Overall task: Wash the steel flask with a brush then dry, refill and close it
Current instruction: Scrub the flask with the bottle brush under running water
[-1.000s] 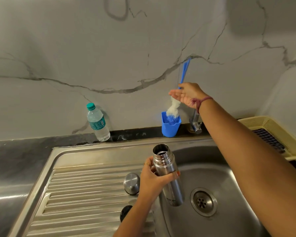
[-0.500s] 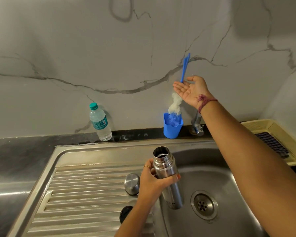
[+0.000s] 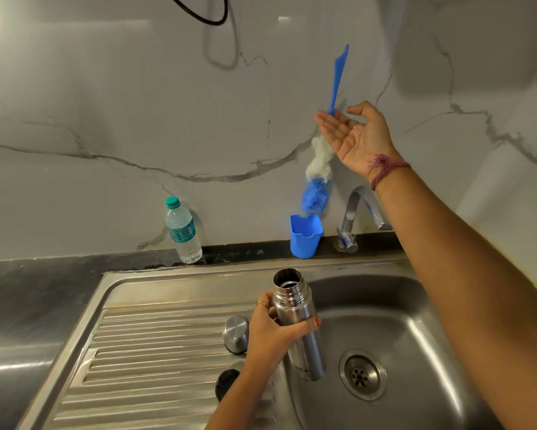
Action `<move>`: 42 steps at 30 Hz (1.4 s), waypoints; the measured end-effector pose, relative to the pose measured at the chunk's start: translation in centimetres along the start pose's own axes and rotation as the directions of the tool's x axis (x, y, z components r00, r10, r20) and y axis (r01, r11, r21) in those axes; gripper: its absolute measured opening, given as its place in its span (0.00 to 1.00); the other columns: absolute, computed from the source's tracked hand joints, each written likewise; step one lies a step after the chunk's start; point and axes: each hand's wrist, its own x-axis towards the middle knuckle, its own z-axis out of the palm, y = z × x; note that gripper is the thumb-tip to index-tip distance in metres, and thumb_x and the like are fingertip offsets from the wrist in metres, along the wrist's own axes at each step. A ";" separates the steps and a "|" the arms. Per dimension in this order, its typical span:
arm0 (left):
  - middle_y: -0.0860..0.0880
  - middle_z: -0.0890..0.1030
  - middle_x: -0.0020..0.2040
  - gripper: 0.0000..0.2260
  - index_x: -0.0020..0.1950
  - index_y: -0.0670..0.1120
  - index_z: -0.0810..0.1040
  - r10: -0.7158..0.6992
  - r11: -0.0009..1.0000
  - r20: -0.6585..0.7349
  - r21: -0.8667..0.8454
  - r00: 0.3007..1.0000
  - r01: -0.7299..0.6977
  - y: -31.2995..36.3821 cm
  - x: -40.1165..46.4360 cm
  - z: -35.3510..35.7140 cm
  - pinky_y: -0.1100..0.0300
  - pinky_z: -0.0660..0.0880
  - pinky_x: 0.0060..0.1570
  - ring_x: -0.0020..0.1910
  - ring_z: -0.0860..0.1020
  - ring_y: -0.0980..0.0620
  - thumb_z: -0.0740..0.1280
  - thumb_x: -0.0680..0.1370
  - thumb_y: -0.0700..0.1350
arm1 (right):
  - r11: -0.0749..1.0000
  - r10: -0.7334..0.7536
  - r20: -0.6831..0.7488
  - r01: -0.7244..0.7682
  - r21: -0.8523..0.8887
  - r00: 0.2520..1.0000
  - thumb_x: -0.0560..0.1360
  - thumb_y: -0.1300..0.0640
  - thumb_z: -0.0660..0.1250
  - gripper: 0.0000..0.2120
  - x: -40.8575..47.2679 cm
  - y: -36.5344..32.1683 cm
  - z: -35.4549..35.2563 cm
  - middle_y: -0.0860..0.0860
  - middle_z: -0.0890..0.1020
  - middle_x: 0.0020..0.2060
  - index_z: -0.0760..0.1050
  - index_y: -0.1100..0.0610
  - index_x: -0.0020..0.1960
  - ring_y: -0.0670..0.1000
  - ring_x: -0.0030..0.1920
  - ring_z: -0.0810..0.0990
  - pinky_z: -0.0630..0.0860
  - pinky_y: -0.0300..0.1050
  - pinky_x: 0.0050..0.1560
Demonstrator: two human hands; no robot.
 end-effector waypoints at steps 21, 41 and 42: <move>0.54 0.83 0.51 0.30 0.59 0.53 0.73 0.068 0.998 0.057 0.014 0.996 -0.069 -0.2 -3.8 0.8 0.65 0.78 0.44 0.47 0.82 0.62 0.82 0.63 0.40 | 0.848 0.007 -0.198 -0.111 -0.518 0.980 0.79 0.54 0.63 0.09 -16.2 -0.4 -3.6 0.59 0.85 0.39 0.77 0.59 0.49 0.52 0.39 0.86 0.82 0.38 0.36; 0.54 0.83 0.51 0.31 0.57 0.56 0.73 0.033 0.999 0.042 0.011 0.999 -0.034 -1.4 -4.4 0.2 0.67 0.76 0.43 0.45 0.83 0.62 0.83 0.62 0.40 | 0.486 0.168 -0.444 -0.466 -0.740 0.880 0.73 0.43 0.63 0.24 -25.4 4.2 -13.4 0.63 0.84 0.42 0.78 0.65 0.50 0.53 0.37 0.84 0.81 0.40 0.38; 0.54 0.84 0.51 0.30 0.57 0.55 0.73 0.031 0.999 0.039 0.010 0.999 -0.031 -1.4 -4.4 0.2 0.67 0.76 0.43 0.45 0.83 0.63 0.83 0.62 0.39 | 0.474 0.167 -0.458 -0.478 -0.740 0.873 0.74 0.43 0.62 0.24 -25.7 4.3 -13.9 0.63 0.84 0.42 0.78 0.65 0.50 0.53 0.37 0.84 0.81 0.41 0.38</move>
